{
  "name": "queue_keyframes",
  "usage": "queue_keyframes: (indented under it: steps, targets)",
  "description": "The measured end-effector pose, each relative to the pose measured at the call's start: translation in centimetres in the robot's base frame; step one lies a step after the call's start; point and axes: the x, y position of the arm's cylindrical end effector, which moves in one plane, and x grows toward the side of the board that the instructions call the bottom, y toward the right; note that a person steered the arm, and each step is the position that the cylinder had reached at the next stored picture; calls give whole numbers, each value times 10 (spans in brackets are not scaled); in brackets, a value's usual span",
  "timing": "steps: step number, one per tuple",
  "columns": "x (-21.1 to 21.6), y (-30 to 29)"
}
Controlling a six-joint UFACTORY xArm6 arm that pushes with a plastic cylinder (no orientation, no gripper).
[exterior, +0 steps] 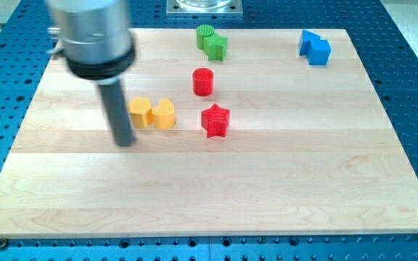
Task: Slide the yellow blocks to the right
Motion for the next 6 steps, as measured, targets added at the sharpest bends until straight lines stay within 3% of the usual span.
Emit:
queue_keyframes:
  steps: [2, 3, 4, 6]
  targets:
    - [-20, 72]
    - [-6, 24]
    - [-23, -20]
    - [-50, 52]
